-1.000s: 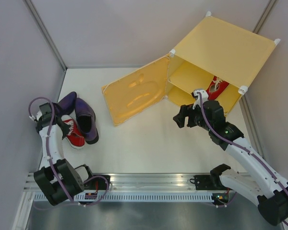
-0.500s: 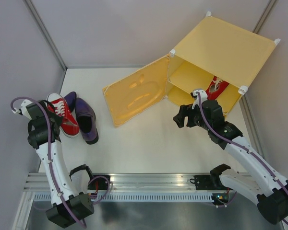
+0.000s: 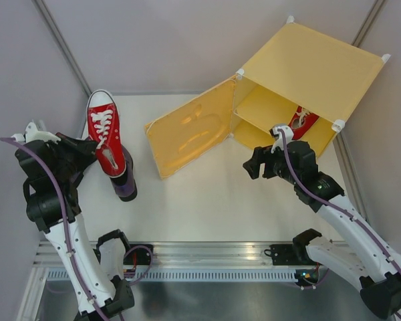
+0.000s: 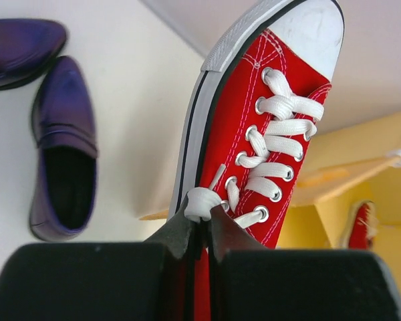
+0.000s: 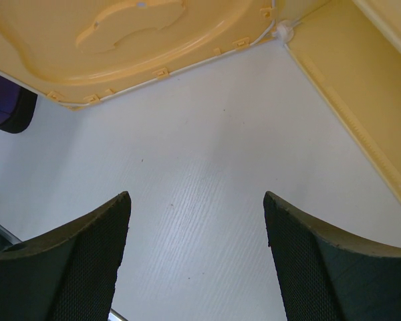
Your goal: Place and organize the shoes in the shoe cabinet
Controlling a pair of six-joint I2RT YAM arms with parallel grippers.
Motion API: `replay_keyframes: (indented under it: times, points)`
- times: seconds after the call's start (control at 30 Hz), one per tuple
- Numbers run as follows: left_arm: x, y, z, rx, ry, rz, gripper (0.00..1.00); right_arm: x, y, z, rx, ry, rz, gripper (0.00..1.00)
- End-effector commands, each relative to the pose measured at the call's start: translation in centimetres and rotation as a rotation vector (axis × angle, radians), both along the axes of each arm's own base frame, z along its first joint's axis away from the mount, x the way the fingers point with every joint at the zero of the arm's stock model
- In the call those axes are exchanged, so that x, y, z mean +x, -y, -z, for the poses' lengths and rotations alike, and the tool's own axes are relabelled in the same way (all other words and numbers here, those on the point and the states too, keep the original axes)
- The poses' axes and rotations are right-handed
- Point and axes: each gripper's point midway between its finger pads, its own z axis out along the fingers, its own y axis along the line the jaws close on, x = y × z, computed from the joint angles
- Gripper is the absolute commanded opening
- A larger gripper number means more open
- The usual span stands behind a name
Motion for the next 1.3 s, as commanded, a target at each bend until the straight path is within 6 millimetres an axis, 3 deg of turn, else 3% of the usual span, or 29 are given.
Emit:
replay_keyframes:
  times: [0.0, 0.23, 0.3, 0.43, 0.6, 0.67, 0.8, 0.87, 0.93, 1.03, 1.07, 1.1, 1.2, 1.27]
  points:
    - [-1.5, 4.9, -8.2, -0.036, 0.249, 0.208, 0.02, 0.0, 0.2, -2.8, 0.022, 0.067, 0.005, 0.84]
    - [-3.3, 8.8, -12.7, -0.050, 0.381, 0.418, 0.02, -0.2, 0.2, -3.0, 0.020, 0.066, 0.001, 0.84]
    - [-3.7, 10.4, -13.2, -0.077, 0.393, 0.530, 0.02, -0.2, 0.3, -3.0, 0.020, 0.066, 0.004, 0.84]
    - [-3.6, 11.5, -13.3, -0.123, 0.383, 0.624, 0.02, -0.1, 0.1, -3.6, 0.036, 0.074, 0.007, 0.84]
    - [-3.0, 13.3, -12.1, -0.193, 0.322, 0.736, 0.02, 0.1, -0.3, -4.4, 0.075, 0.083, 0.009, 0.84]
    - [-2.1, 14.2, -11.2, -0.210, 0.290, 0.757, 0.02, 0.1, -0.5, -4.5, 0.085, 0.080, 0.007, 0.84]
    - [-0.6, 19.1, -7.9, -0.234, 0.175, 0.840, 0.02, 0.3, -0.5, -4.6, 0.090, 0.076, 0.016, 0.84]
    - [0.8, 19.9, -6.2, -0.219, 0.131, 0.791, 0.02, 0.3, -0.2, -4.8, 0.083, 0.079, 0.027, 0.84]
    - [0.7, 21.2, -5.7, -0.222, 0.126, 0.805, 0.02, 0.0, 0.3, -5.2, 0.074, 0.086, 0.044, 0.84]
    - [1.0, 23.2, -3.3, -0.229, 0.069, 0.808, 0.02, 0.0, 1.7, -5.7, 0.056, 0.109, 0.106, 0.84]
    - [1.8, 23.7, -1.8, -0.213, 0.038, 0.771, 0.02, 0.0, 1.9, -5.9, 0.055, 0.111, 0.115, 0.84]
    - [1.1, 25.2, -1.0, -0.208, 0.016, 0.804, 0.02, 0.1, 2.8, -6.0, 0.040, 0.120, 0.165, 0.84]
    - [1.3, 27.5, 2.0, -0.190, -0.039, 0.786, 0.02, 0.1, 3.8, -6.5, 0.032, 0.137, 0.213, 0.84]
    - [2.0, 28.1, 3.8, -0.181, -0.050, 0.747, 0.02, -0.1, 4.1, -6.7, 0.033, 0.145, 0.223, 0.84]
